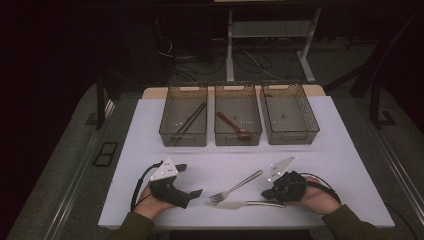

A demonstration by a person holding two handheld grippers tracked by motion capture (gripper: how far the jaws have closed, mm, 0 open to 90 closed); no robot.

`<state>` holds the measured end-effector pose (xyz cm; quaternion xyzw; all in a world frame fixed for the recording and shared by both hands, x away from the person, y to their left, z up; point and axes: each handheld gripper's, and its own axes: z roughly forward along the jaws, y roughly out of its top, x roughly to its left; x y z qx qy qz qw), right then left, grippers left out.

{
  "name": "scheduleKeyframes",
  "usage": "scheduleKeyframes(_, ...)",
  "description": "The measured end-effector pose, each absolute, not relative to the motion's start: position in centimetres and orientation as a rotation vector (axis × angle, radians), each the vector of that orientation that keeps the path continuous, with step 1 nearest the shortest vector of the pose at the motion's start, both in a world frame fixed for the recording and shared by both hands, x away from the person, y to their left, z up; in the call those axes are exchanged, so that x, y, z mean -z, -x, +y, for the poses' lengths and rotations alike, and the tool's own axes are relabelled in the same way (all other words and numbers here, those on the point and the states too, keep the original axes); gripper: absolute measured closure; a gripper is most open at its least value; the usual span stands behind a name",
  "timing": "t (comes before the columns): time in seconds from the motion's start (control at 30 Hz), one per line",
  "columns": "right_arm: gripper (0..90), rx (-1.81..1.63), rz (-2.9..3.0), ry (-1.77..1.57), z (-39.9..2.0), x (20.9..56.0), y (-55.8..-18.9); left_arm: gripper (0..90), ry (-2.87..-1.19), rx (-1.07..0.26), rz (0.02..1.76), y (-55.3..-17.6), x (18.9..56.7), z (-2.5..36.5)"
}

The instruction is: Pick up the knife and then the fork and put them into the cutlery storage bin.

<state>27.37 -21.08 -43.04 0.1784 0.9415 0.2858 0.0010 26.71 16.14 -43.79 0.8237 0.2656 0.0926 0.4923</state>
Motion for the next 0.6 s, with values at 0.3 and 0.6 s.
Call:
scheduleKeyframes(0.3, 64.0, -0.946, 2.966, -0.552, -21.7, 42.1, -27.6, 0.0, -1.993, -0.225, 0.644, -26.7, 43.8, 16.1)
scheduleKeyframes(0.6, 50.5, -0.869, 3.025, -0.491, -20.5, 41.3, -27.2, 0.0, -2.003, -0.223, 0.64, -26.7, 43.8, 16.0)
